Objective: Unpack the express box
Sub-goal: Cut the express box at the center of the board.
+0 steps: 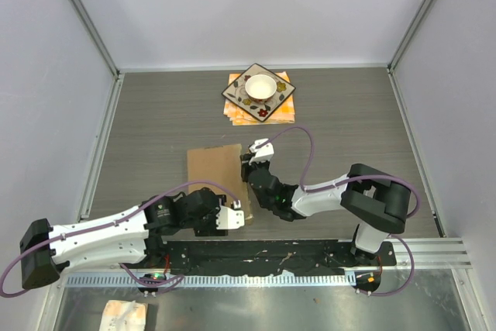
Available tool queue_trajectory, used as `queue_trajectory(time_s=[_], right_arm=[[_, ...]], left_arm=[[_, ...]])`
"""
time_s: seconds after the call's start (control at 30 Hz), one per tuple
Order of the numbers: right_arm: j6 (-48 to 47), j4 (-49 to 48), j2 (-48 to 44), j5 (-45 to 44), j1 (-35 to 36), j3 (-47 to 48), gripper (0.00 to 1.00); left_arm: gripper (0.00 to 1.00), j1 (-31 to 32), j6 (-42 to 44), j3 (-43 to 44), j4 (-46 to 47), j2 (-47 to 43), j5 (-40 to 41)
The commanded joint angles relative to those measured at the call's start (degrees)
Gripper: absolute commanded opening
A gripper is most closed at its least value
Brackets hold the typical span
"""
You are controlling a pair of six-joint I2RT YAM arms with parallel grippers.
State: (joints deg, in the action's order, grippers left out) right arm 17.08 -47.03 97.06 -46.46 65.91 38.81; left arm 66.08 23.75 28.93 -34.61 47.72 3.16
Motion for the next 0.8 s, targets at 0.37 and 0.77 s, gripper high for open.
queue_trajectory(time_s=[0.37,0.77], right_arm=[[9.55,17.23,-11.44,0.58,3.17,-0.66,0.01],[18.59,31.37,-13.21,4.18,3.26,4.7,0.01]], left_arm=[[0.31,-3.07,-3.0,-1.77,6.31,-0.35,2.2],[0.23,-3.86,-3.62,-2.3,7.1,-0.88,2.73]])
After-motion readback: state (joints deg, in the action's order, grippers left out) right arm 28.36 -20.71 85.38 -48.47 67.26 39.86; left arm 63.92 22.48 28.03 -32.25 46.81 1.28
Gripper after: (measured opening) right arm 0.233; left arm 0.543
